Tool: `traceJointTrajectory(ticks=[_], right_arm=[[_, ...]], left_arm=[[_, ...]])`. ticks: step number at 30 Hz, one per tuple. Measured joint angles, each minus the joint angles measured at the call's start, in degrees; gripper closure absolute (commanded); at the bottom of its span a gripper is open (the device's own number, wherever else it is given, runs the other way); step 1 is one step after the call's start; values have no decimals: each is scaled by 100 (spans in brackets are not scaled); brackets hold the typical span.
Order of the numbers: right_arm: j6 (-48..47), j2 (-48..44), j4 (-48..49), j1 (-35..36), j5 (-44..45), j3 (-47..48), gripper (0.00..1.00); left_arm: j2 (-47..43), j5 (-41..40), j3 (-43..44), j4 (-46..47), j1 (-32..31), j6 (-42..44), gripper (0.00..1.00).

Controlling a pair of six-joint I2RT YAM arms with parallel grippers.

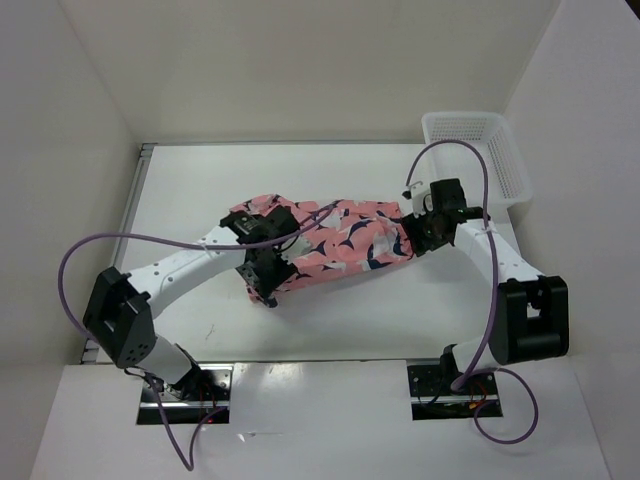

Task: Fold and stack the shorts
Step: Fold the shorts

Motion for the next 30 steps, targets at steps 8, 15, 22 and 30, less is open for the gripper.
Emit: traceJointTrajectory(ticks=[8, 15, 22, 30], right_arm=[[-551, -195, -256, 0, 245, 2, 24], [-238, -426, -232, 9, 131, 481, 24], [422, -229, 275, 262, -90, 907, 30], [833, 573, 695, 420, 160, 793, 65]], left_arm=[[-754, 815, 1189, -85, 660, 9, 27], [-210, 573, 1405, 1161, 2697, -9, 31], [1731, 922, 1523, 1449, 3327, -13, 36], [2103, 1222, 1545, 1751, 3504, -9, 40]])
